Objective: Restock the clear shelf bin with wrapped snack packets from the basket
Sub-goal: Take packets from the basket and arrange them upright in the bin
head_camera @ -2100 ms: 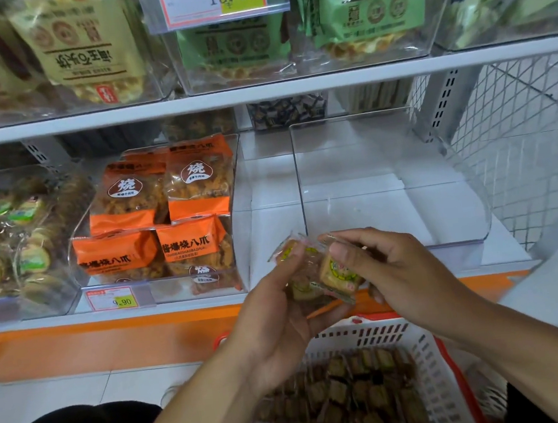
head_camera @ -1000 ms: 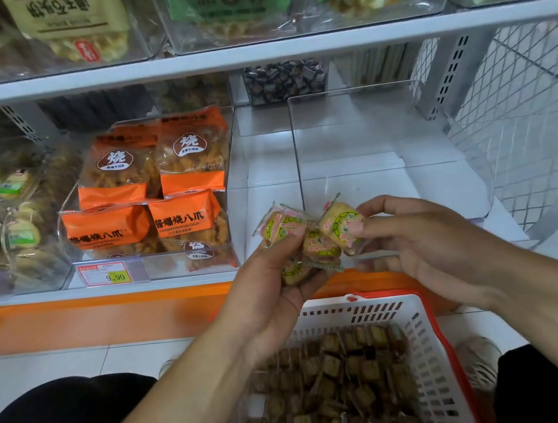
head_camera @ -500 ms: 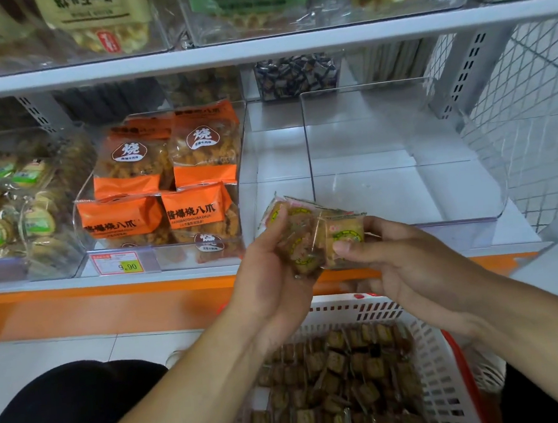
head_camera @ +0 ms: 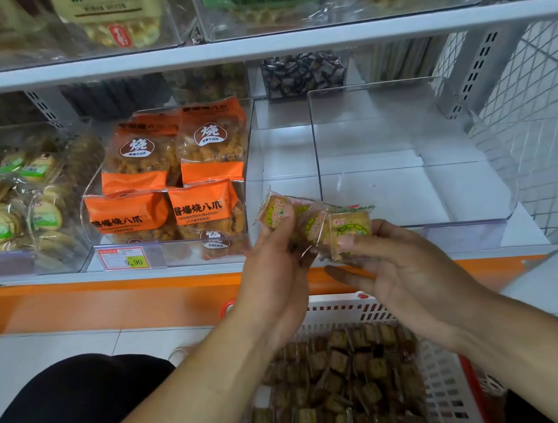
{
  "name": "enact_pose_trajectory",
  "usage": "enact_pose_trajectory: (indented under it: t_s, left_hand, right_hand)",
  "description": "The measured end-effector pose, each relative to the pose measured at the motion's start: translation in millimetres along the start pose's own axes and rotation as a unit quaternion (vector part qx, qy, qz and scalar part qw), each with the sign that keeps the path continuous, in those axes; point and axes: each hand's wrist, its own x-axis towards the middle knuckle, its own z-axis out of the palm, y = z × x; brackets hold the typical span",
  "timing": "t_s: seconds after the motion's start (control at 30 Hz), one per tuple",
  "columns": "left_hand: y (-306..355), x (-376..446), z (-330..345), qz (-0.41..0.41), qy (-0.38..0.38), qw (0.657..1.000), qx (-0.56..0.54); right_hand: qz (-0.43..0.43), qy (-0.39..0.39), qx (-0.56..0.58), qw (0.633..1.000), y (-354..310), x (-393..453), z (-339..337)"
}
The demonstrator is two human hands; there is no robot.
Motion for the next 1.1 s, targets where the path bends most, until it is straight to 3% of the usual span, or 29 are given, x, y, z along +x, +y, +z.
enact_pose_trajectory:
  t_s: [0.17,0.37,0.57,0.7,0.83,1.1]
  left_hand:
    - [1.7,0.3,-4.9,-0.043,-0.028,0.997,0.051]
    - [3.8,-0.6,-3.2,-0.088,-0.027,0.996,0.021]
    - [4.9,0.9,-2.2,-0.067,-0.049,0.994,-0.071]
    - [-0.6,-0.8,-1.6,-0.036,-0.068,0.997,-0.002]
    - [-4.5,-1.7,-0.6,-0.005,-0.026,0.998,0.050]
    - [-3.6,-2.1,1.0,-0.008,-0.018,1.000,0.017]
  right_hand:
    - [-0.067,0.015,-0.088,0.994,-16.0,3.7,-6.4]
    - [-0.045,-0.027,-0.219,0.974,-27.1,4.0,-16.2]
    - [-0.057,0.014,-0.196,0.979,-10.2,4.8,-14.6]
    - [-0.041,-0.016,-0.194,0.980,-1.1,2.1,-9.0]
    - [-0.016,-0.045,-0.093,0.995,-0.8,2.3,-5.7]
    - [0.025,-0.124,-0.003,0.992,-2.1,1.2,-4.1]
